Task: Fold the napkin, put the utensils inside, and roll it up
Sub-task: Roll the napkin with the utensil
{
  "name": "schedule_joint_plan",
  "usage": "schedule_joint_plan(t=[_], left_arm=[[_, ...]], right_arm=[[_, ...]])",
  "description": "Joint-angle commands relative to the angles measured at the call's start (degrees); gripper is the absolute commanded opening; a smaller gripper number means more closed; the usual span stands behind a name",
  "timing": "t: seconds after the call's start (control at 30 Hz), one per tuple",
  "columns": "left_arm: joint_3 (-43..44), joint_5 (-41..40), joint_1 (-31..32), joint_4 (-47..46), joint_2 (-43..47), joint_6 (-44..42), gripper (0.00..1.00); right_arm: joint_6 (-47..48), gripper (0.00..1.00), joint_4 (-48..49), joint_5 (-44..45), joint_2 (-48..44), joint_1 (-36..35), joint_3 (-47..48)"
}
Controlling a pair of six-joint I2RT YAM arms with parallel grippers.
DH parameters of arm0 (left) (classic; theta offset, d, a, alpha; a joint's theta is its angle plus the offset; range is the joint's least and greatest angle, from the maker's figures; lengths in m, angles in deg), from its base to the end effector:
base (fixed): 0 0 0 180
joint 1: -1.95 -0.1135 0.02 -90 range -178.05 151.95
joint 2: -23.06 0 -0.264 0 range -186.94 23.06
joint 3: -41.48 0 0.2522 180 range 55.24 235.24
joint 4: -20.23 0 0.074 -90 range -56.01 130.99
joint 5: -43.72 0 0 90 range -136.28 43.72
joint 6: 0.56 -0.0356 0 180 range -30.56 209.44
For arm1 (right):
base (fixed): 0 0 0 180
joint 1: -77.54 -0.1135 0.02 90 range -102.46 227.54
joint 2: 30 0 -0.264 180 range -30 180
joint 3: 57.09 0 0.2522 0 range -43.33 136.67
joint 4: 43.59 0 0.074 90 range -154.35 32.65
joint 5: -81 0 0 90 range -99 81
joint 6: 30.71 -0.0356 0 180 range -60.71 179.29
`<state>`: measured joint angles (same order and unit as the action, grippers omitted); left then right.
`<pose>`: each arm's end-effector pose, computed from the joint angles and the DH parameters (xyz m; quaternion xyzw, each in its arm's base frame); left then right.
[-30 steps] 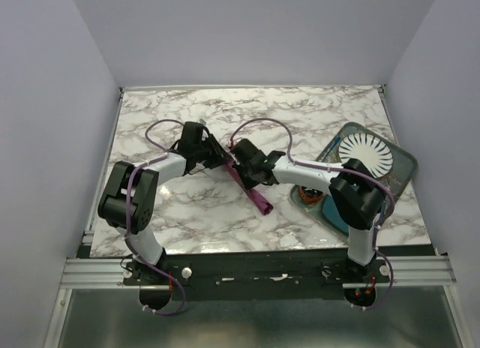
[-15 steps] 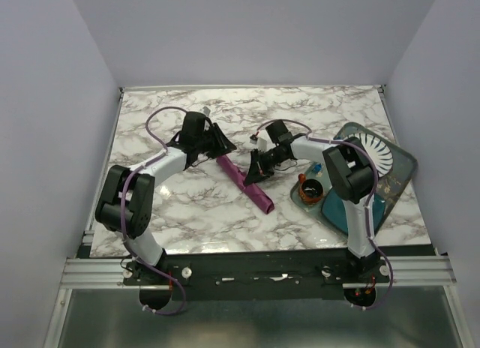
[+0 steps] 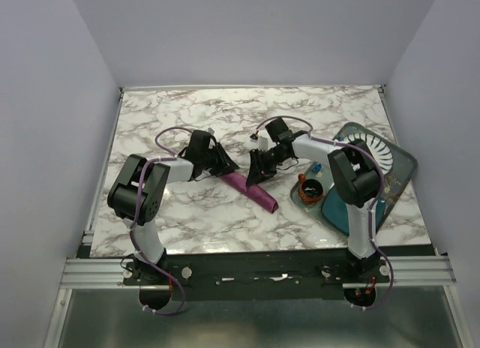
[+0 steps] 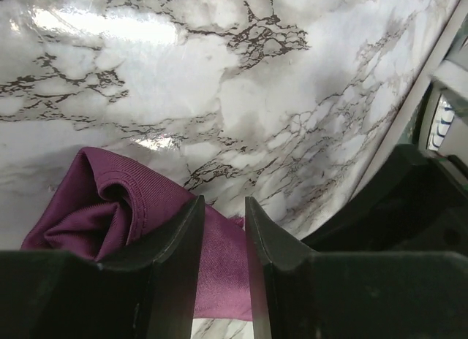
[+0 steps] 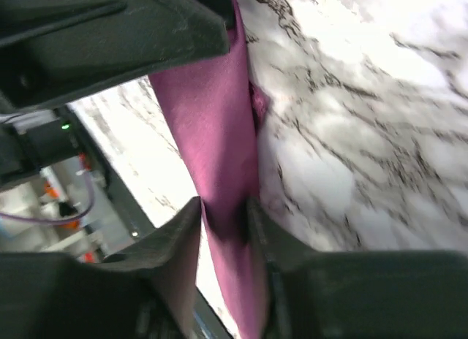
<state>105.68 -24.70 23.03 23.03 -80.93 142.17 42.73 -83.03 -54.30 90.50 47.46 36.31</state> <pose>0.3279 -0.1404 0.1358 -0.1729 0.8859 -0.3742 0.2129 0.3490 0.2314 0.1352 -0.1841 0.8881 0.4205 0.0230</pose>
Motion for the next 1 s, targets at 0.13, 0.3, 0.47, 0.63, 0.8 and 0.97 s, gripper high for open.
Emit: schedule_joint_plan(t=[0.13, 0.3, 0.47, 0.63, 0.8, 0.97], left_arm=[[0.19, -1.81, 0.01, -0.91, -2.62, -0.43, 0.38], [2.56, -0.23, -0.43, 1.90, -4.21, -0.09, 0.37], [3.79, 0.65, -0.69, 3.67, -5.44, 0.18, 0.38], [3.97, 1.00, -0.78, 4.02, -5.18, 0.36, 0.38], [4.32, 1.18, -1.04, 4.72, -4.30, 0.36, 0.38], [5.20, 1.44, -1.48, 5.69, -3.07, 0.09, 0.38]], right_arm=[[8.37, 0.62, -6.94, 29.97, -12.30, -8.13, 0.79], [13.12, 0.71, -5.80, 51.41, -12.76, -17.01, 0.17], [16.03, 0.75, -3.08, 60.32, -10.12, -22.37, -0.35], [16.12, 0.75, -0.17, 62.35, -7.84, -23.35, -1.59], [15.50, 0.66, 0.97, 62.09, -6.43, -23.53, -2.03], [12.96, 0.54, 1.50, 58.40, -5.64, -23.18, -2.12]])
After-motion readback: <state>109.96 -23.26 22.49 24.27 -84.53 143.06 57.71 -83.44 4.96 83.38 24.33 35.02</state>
